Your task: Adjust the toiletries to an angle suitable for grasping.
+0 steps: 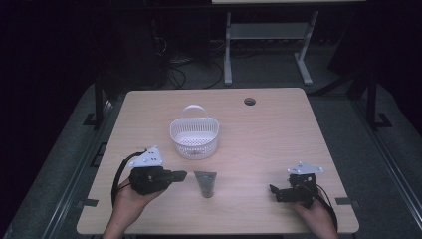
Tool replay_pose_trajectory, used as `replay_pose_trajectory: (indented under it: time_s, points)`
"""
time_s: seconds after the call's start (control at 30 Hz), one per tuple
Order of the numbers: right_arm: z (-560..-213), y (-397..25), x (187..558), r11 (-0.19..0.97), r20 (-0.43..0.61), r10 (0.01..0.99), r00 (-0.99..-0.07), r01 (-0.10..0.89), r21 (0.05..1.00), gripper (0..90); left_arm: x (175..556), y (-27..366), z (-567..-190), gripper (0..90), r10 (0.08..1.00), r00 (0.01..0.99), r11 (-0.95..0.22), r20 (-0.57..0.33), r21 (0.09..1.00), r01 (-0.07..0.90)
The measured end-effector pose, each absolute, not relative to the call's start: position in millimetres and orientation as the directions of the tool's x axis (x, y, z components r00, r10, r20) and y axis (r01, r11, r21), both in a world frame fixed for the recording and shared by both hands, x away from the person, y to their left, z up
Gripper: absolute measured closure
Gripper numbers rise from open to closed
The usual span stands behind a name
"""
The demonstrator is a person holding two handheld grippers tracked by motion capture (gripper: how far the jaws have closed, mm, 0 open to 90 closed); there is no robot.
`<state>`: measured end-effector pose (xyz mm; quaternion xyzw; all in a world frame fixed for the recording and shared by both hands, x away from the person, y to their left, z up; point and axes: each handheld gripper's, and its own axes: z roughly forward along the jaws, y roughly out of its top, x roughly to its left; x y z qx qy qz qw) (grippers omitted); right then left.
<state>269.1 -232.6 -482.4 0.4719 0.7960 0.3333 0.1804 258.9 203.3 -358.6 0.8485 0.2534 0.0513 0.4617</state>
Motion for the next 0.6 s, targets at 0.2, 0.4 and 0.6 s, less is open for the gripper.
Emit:
replay_pose_trajectory:
  time_s: [0.2,0.4,0.6]
  points:
    - [-482.4,-232.6,269.1,0.333,0.027,0.872,-0.490,0.631,0.701,1.1,259.9,196.3,-355.1,89.7,0.461,0.876,-0.449,-0.145,0.813,0.371]
    - [-482.5,-232.6,269.1,0.333,0.027,0.872,-0.490,0.631,0.701,1.1,261.8,189.9,-354.5,89.7,0.451,0.881,-0.458,-0.142,0.811,0.365]
    - [-482.5,-232.6,269.1,0.333,0.027,0.872,-0.490,0.631,0.701,1.1,264.5,186.2,-355.2,89.7,0.451,0.882,-0.464,-0.138,0.808,0.364]
